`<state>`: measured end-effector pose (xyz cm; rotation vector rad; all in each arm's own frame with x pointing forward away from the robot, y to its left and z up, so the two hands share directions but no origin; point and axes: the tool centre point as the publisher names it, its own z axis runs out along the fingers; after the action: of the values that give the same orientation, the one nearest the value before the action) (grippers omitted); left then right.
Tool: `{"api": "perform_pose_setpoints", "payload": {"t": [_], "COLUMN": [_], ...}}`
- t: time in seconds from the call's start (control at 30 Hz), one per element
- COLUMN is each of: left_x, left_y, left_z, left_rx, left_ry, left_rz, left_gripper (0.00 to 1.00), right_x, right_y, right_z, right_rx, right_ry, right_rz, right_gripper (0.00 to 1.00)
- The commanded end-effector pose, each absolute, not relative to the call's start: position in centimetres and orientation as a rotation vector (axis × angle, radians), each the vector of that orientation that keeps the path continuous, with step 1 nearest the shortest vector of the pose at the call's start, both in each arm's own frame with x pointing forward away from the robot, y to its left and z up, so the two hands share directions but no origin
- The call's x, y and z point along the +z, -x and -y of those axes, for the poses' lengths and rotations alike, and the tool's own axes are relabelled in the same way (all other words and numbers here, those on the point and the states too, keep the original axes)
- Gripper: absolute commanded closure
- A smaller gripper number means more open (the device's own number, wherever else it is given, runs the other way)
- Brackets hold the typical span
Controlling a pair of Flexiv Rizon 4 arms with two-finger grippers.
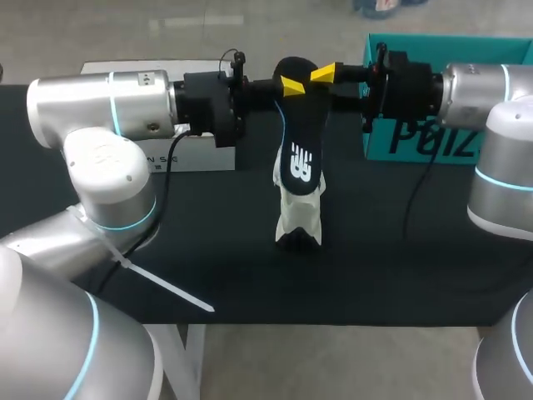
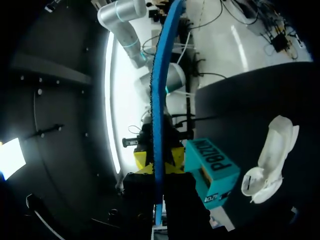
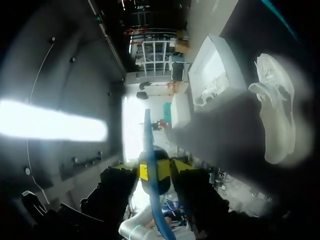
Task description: Take the shoe out of the shoebox, open the shoe tongue, remove and reinsert the insole, then place the shoe into the shoebox
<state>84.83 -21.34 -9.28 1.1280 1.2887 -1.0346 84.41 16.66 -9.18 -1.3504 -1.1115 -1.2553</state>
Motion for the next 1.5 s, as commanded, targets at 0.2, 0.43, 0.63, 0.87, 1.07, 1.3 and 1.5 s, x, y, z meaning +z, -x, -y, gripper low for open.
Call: {"api": "perform_pose_setpoints", "payload": {"t": [0.2, 0.43, 0.63, 0.87, 1.07, 1.3, 1.5], "left_x": [-10.5, -11.3, -12.0, -12.7, -13.2, -13.9, -14.3], "left_y": [-83.9, -83.6, -83.4, -82.8, -82.2, -81.5, -81.2], "left_z": [20.5, 20.1, 19.4, 19.1, 19.2, 19.1, 18.8], "left_rx": [-1.068, -1.097, -1.120, -1.129, -1.136, -1.138, -1.131], "left_ry": [-1.148, -1.090, -1.069, -1.089, -1.147, -1.172, -1.178], "left_rz": [-1.363, -1.428, -1.537, -1.586, -1.616, -1.653, -1.679], "left_gripper": [1.00, 1.00, 1.00, 1.00, 1.00, 1.00, 1.00], "right_x": [-13.4, -13.4, -13.4, -15.6, -17.5, -17.2, -16.5], "right_y": [-85.4, -85.4, -85.4, -84.5, -84.7, -84.5, -83.6], "right_z": [-11.5, -11.5, -11.5, -9.7, -3.8, 1.8, 4.4], "right_rx": [-1.049, -1.049, -1.049, -0.982, -0.969, -0.999, -0.932], "right_ry": [1.539, 1.539, 1.539, 1.591, 1.729, 1.811, 1.833], "right_rz": [1.278, 1.278, 1.278, 1.357, 1.462, 1.519, 1.580], "right_gripper": [0.00, 0.00, 0.00, 0.00, 0.00, 0.00, 0.00]}}
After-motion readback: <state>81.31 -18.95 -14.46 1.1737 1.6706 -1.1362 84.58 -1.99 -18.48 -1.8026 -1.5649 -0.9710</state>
